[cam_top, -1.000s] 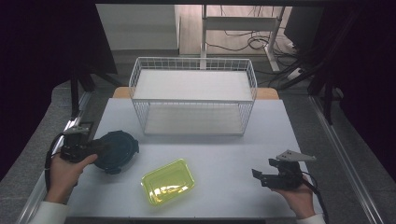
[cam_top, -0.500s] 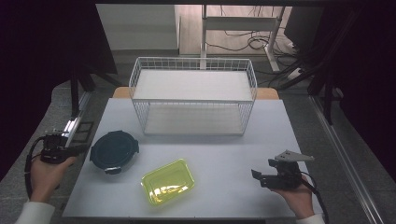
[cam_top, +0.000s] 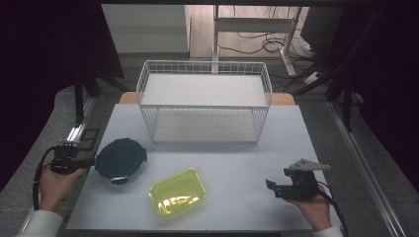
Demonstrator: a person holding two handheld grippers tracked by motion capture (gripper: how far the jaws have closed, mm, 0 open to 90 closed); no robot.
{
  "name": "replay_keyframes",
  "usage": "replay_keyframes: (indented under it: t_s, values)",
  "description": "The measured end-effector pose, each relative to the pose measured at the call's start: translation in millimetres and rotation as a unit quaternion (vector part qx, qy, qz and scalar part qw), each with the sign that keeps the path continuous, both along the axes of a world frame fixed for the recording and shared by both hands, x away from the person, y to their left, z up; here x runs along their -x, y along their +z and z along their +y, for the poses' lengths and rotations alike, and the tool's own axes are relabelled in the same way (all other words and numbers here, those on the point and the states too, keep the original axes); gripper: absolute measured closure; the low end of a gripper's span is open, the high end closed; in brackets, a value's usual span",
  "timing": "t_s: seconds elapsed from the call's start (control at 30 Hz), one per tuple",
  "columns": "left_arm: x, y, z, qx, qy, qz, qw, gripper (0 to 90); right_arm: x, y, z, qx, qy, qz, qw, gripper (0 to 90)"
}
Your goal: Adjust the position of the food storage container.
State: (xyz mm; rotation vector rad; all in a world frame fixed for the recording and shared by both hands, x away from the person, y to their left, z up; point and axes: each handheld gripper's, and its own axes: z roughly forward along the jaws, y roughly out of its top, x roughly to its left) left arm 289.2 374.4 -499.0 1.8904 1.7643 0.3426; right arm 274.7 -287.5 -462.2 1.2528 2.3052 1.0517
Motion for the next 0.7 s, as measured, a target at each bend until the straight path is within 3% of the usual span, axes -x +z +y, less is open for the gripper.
replay_keyframes:
  t_s: [0.43, 0.7]
  values:
    - [-1.8, -1.0, -4.5, -0.004, 0.001, -0.009, 1.0000, 90.0, -2.2, -0.4, 0.3, 0.001, -0.003, 0.000, 1.0000, 18.8]
    - [-5.2, -0.2, -14.3, 0.007, -0.012, -0.012, 0.9998, 90.0, -2.6, -0.6, 0.8, -0.002, 0.000, 0.000, 1.0000, 18.8]
